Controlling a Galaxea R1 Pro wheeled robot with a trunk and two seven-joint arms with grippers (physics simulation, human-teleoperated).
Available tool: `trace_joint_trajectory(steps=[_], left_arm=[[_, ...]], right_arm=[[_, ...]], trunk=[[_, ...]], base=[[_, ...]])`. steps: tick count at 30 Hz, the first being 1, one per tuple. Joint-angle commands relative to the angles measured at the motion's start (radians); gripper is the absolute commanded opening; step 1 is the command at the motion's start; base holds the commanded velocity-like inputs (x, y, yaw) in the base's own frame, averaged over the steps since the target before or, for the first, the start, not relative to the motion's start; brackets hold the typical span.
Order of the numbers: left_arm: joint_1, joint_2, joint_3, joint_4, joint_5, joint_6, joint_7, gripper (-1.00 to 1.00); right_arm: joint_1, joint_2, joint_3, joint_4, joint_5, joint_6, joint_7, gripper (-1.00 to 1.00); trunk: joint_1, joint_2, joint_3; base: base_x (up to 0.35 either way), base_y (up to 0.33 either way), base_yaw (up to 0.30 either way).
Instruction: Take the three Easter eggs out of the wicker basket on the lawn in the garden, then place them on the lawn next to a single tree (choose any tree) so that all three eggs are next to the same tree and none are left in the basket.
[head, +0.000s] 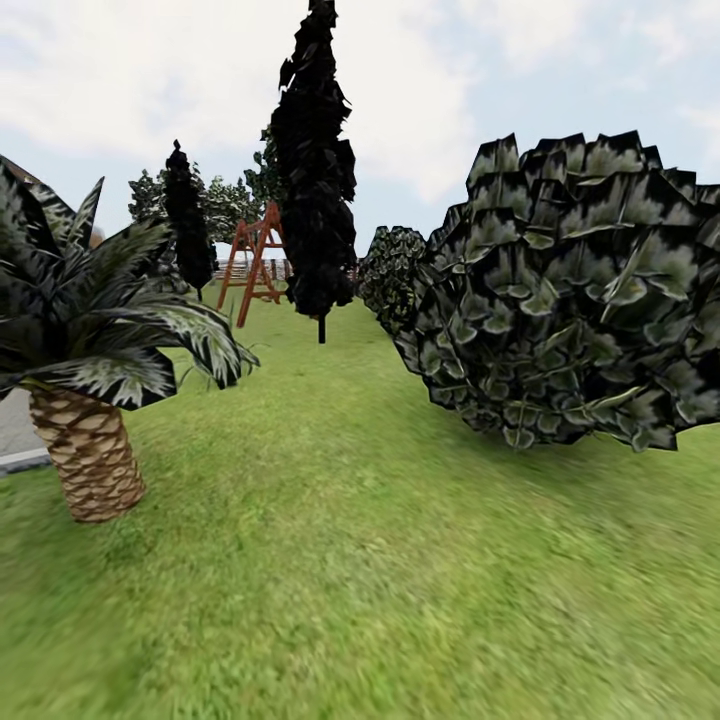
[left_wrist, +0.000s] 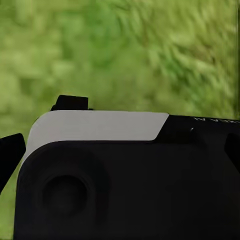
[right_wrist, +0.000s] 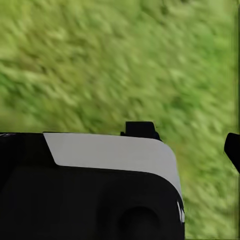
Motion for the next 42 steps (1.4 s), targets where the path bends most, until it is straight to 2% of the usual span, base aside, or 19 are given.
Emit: trace_joint_trajectory(steps=[1, 11, 33, 42], left_arm=[[0.0, 0.0, 0.002, -0.001, 0.01, 0.001, -0.004, 1.0], [0.0, 0.0, 0.002, -0.001, 0.01, 0.001, -0.004, 1.0], [0.0, 0.0, 0.002, -0.001, 0.01, 0.001, -0.004, 1.0], [0.0, 0.0, 0.002, -0.001, 0.01, 0.001, -0.003, 1.0]], right_arm=[[-0.001, 0.0, 0.0, 0.001, 0.0, -0.003, 0.0, 1.0], [-0.001, 0.001, 0.0, 0.001, 0.0, -0.004, 0.0, 1.0], [-0.001, 0.001, 0.0, 0.001, 0.0, -0.004, 0.0, 1.0], [-0.001, 0.001, 0.0, 0.001, 0.0, -0.004, 0.0, 1.0]], trunk=[[0.001, 0.0, -0.001], [0.001, 0.0, -0.001], [0.001, 0.0, -0.001], [0.001, 0.0, -0.001]], base=[[0.32, -0.097, 0.005], [0.32, -0.102, 0.148], [0.32, -0.12, 0.016], [0.319, -0.131, 0.206]])
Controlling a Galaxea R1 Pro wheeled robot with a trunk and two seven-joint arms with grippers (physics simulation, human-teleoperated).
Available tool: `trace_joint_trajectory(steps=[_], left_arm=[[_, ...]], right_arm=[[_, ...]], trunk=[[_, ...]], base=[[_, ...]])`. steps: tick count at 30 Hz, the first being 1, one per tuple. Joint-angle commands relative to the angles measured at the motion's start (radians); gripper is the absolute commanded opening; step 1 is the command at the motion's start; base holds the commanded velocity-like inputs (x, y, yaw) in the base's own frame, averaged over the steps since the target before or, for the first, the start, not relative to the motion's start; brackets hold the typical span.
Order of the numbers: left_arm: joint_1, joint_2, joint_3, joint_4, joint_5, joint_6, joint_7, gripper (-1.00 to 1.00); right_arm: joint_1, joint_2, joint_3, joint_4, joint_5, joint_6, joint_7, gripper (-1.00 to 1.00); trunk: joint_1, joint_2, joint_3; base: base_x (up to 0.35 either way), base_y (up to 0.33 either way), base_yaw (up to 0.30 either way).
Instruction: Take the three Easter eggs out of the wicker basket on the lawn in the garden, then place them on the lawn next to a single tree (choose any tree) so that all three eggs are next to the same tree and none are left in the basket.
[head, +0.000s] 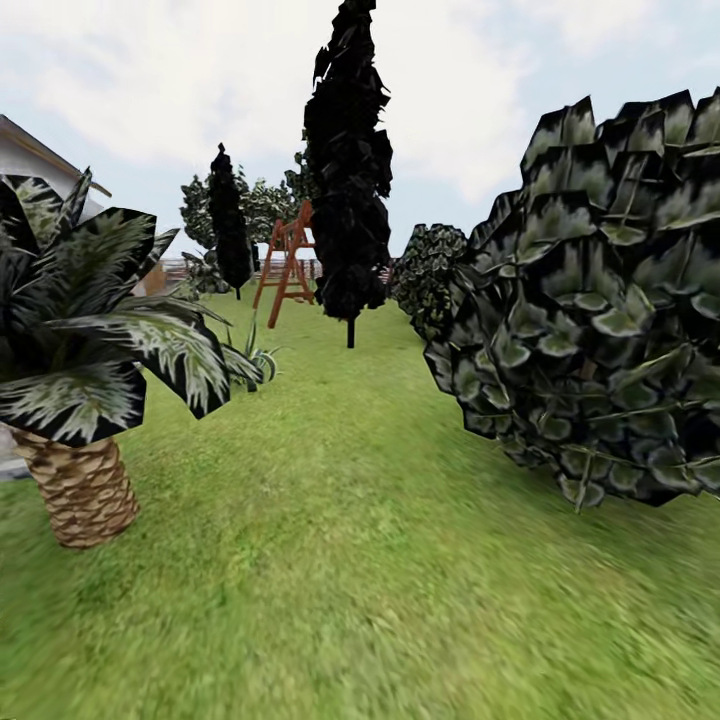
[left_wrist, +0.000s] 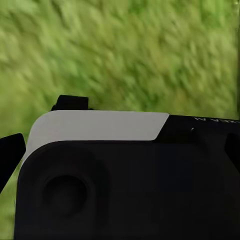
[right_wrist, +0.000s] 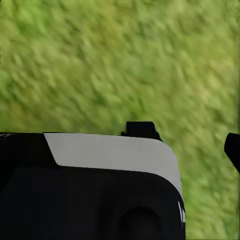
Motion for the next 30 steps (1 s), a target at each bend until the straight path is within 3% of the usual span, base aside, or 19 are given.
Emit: trace_joint_trajectory(steps=[1, 9, 18, 30], left_arm=[[0.0, 0.0, 0.002, -0.001, 0.01, 0.001, -0.004, 1.0], [0.0, 0.0, 0.002, -0.001, 0.01, 0.001, -0.004, 1.0], [0.0, 0.0, 0.002, -0.001, 0.01, 0.001, -0.004, 1.0], [0.0, 0.0, 0.002, -0.001, 0.01, 0.001, -0.004, 1.0]], right_arm=[[-0.001, 0.0, 0.0, 0.001, 0.0, -0.003, 0.0, 1.0], [-0.001, 0.0, 0.0, 0.001, 0.0, -0.003, 0.0, 1.0], [-0.001, -0.001, 0.0, 0.001, 0.0, -0.003, 0.0, 1.0], [-0.001, -0.001, 0.001, 0.001, 0.0, -0.003, 0.0, 1.0]], trunk=[[0.001, 0.0, -0.001], [0.001, 0.0, -0.001], [0.001, 0.0, -0.001], [0.001, 0.0, -0.001]], base=[[0.319, -0.132, 0.209], [0.319, -0.133, 0.065], [0.319, -0.133, 0.207], [0.319, -0.133, 0.023]])
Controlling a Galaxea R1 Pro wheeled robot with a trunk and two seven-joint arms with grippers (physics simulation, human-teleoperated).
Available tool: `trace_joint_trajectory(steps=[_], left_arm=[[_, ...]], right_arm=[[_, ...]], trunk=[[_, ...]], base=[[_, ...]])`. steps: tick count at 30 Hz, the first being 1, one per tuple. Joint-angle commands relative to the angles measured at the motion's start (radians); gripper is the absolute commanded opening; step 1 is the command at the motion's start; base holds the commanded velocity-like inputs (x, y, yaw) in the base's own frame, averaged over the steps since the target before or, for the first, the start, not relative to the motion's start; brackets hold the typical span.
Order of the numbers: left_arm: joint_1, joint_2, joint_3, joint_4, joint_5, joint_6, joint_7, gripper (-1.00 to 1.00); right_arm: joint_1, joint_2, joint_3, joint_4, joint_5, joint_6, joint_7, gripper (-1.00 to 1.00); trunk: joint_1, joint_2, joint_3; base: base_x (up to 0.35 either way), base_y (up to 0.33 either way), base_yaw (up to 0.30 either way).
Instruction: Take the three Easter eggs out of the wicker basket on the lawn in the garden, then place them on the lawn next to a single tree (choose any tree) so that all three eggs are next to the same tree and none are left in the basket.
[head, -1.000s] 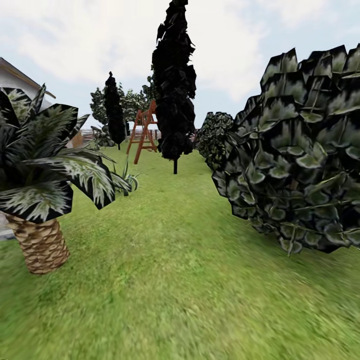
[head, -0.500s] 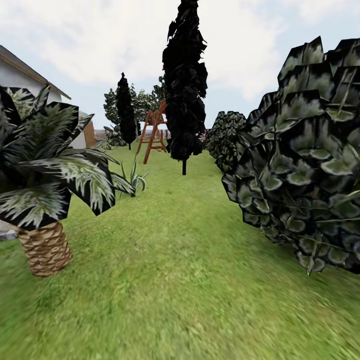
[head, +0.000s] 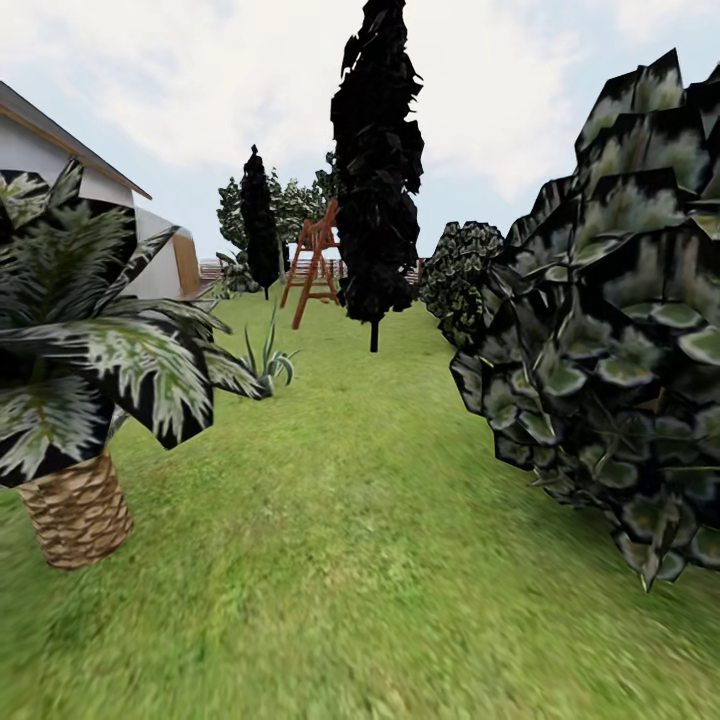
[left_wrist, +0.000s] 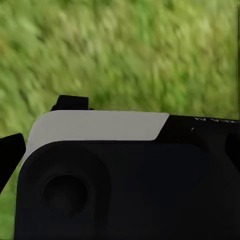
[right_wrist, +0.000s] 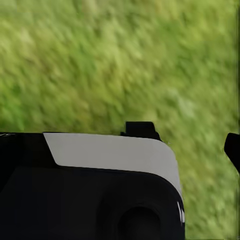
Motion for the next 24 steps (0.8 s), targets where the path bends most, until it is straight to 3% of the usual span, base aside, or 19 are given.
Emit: trace_joint_trajectory(steps=[1, 17, 24], left_arm=[[0.0, 0.0, 0.002, -0.001, 0.01, 0.001, -0.004, 1.0], [0.0, 0.0, 0.002, -0.001, 0.01, 0.001, -0.004, 1.0], [0.0, 0.001, 0.002, -0.001, 0.01, 0.001, -0.005, 1.0]], right_arm=[[-0.001, 0.0, 0.0, 0.001, 0.0, -0.003, 0.0, 1.0], [-0.001, 0.0, 0.0, 0.001, 0.0, -0.003, 0.0, 1.0], [-0.001, 0.0, 0.0, 0.001, 0.0, -0.003, 0.0, 1.0]], trunk=[[0.001, 0.0, -0.001], [0.001, 0.0, -0.001], [0.001, 0.0, -0.001]], base=[[0.319, -0.133, 0.001], [0.319, -0.125, 0.0], [0.321, -0.026, 0.005]])
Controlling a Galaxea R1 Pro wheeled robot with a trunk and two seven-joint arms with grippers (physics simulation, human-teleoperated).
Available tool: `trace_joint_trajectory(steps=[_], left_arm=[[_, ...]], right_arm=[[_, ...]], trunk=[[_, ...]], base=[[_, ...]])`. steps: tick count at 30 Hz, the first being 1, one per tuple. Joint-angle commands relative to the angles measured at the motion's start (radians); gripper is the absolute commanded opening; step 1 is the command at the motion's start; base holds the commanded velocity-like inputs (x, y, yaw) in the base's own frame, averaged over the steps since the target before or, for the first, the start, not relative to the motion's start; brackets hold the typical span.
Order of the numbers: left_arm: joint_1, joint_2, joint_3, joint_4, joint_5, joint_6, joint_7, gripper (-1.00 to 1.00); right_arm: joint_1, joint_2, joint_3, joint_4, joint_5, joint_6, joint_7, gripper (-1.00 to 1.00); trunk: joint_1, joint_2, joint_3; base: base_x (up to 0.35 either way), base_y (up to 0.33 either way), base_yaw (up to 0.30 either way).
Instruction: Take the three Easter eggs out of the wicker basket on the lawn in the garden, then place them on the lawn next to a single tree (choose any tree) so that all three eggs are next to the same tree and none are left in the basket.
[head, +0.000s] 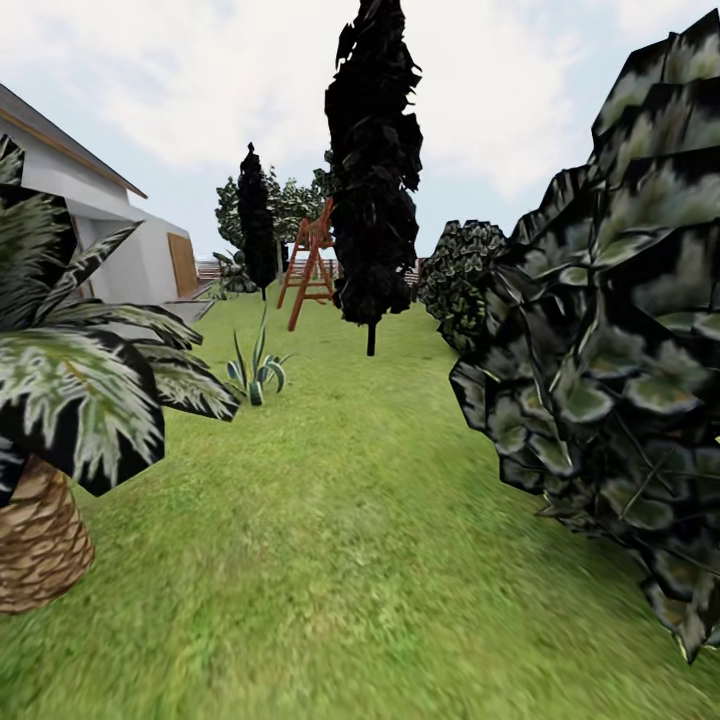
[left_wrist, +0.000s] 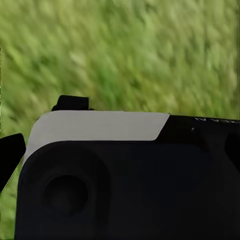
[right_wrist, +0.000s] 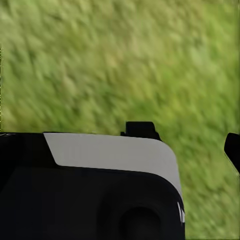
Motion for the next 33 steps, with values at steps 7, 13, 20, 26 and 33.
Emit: trace_joint_trajectory(steps=[7, 13, 20, 26, 33], left_arm=[[0.0, 0.0, 0.002, -0.001, 0.01, 0.002, -0.004, 1.0], [0.0, 0.0, 0.002, -0.001, 0.01, 0.002, -0.004, 1.0], [0.0, 0.0, 0.002, -0.001, 0.01, 0.002, -0.003, 1.0], [0.0, 0.0, 0.002, -0.001, 0.011, 0.002, -0.003, 1.0], [0.0, 0.0, 0.002, -0.001, 0.01, 0.001, -0.003, 1.0]], right_arm=[[-0.001, 0.001, 0.0, 0.001, 0.0, -0.003, 0.0, 1.0], [-0.001, 0.0, 0.0, 0.001, 0.0, -0.003, 0.0, 1.0], [-0.001, 0.0, 0.0, 0.001, 0.0, -0.003, 0.0, 1.0], [-0.001, 0.0, 0.0, 0.001, 0.0, -0.003, 0.0, 1.0], [-0.001, 0.0, 0.0, 0.001, 0.0, -0.003, 0.0, 1.0]], trunk=[[0.001, 0.0, -0.001], [0.001, 0.0, -0.001], [0.001, 0.0, -0.001], [0.001, 0.0, -0.001], [0.001, 0.0, -0.001]], base=[[0.326, -0.001, 0.141], [0.327, 0.0, 0.18], [0.327, 0.0, 0.013], [0.326, -0.042, 0.001], [0.318, -0.084, 0.0]])
